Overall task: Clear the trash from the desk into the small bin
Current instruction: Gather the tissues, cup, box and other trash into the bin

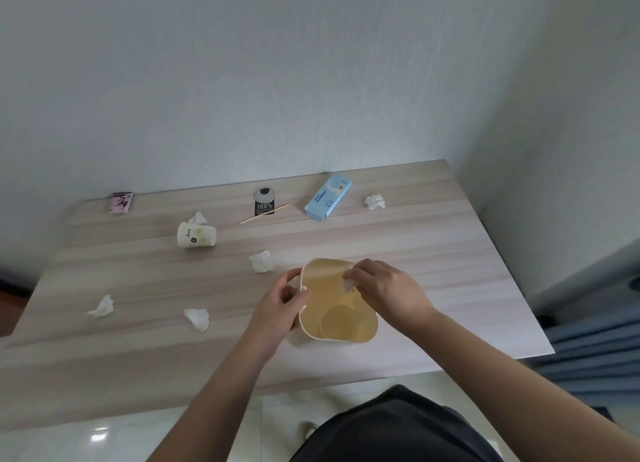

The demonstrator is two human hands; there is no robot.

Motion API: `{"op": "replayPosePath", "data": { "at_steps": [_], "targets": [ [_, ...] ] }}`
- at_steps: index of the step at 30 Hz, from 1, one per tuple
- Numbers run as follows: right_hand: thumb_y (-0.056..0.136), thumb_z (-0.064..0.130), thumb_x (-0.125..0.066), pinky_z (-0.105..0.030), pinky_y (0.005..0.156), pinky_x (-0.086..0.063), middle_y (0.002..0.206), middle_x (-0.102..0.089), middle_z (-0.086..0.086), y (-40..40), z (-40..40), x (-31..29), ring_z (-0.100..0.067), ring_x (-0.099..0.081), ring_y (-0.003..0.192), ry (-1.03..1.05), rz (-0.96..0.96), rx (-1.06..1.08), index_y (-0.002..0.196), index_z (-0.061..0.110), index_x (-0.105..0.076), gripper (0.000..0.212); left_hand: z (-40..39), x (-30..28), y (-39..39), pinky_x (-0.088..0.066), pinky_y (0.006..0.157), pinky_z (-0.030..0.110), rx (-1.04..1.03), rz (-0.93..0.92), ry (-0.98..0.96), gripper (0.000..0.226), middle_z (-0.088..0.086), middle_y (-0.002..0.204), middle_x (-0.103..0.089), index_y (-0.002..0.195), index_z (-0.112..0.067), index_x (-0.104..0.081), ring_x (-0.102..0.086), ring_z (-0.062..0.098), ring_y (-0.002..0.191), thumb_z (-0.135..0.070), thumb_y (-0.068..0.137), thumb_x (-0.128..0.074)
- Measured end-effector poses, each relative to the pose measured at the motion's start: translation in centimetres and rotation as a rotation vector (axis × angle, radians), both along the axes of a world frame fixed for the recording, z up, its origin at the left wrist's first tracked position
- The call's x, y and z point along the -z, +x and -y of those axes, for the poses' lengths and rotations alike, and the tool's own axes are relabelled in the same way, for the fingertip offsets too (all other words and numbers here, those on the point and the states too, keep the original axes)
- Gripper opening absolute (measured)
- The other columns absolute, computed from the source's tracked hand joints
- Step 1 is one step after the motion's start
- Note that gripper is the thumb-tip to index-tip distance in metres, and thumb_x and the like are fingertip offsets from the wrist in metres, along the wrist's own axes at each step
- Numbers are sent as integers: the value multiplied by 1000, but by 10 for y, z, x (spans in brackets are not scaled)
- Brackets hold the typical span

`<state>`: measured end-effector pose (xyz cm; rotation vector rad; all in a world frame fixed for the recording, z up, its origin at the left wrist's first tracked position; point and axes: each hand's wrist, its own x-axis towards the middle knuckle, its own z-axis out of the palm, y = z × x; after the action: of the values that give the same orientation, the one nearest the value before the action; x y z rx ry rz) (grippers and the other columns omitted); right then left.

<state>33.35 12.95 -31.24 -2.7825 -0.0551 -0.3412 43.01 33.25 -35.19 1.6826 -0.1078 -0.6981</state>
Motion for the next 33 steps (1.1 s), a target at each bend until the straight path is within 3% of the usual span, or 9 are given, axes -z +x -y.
{"op": "replayPosePath", "data": {
  "at_steps": [4,10,14,17,22,30,33],
  "targets": [
    [69,0,-73,-31,50,-52,90,-70,0,0,29,-4,-24,-65,76,41,6,8,102,17,-70,37,19,-2,2,-33,42,19,-13,-19,9,33,-10,61,-48,114,-37,-66,-43,6,47,-11,94,-65],
    [80,5,-69,-36,65,-55,102,-69,-2,-1,78,2,-25,-65,88,137,-43,11,109,14,-69,31,62,-6,2,-35,43,20,0,-19,38,33,-13,61,-53,112,-42,-66,-46,6,49,-17,91,-66],
    [79,3,-71,-32,59,-54,95,-71,0,0,103,5,-24,-67,83,153,13,49,104,15,-71,27,88,-8,-1,-35,42,21,-23,-38,40,32,-11,62,-55,110,-44,-65,-47,6,49,-25,84,-67],
    [82,5,-70,-36,60,-55,93,-71,0,2,125,6,-25,-66,83,183,34,87,102,15,-72,23,102,-9,-3,-35,42,22,-46,-46,60,36,-9,65,-55,111,-45,-64,-47,8,50,-31,78,-68],
    [85,6,-67,-40,68,-56,99,-71,-6,8,160,9,-29,-66,89,209,33,104,107,10,-71,22,113,-6,-5,-36,42,20,-77,-21,98,35,-6,66,-53,117,-40,-64,-46,7,48,-14,93,-63],
    [91,16,-59,-40,84,-51,120,-63,-7,47,192,16,-29,-58,108,168,-68,133,123,13,-63,32,114,-11,-5,-34,42,21,-125,-21,111,36,5,74,-52,121,-35,-64,-43,9,49,-10,95,-59],
    [93,19,-57,-39,89,-48,127,-58,-5,67,199,25,-28,-54,114,155,-135,146,130,17,-58,37,113,-12,2,-36,45,23,-134,-17,110,38,5,74,-51,113,-41,-65,-43,11,52,-9,95,-59]
  ]
}}
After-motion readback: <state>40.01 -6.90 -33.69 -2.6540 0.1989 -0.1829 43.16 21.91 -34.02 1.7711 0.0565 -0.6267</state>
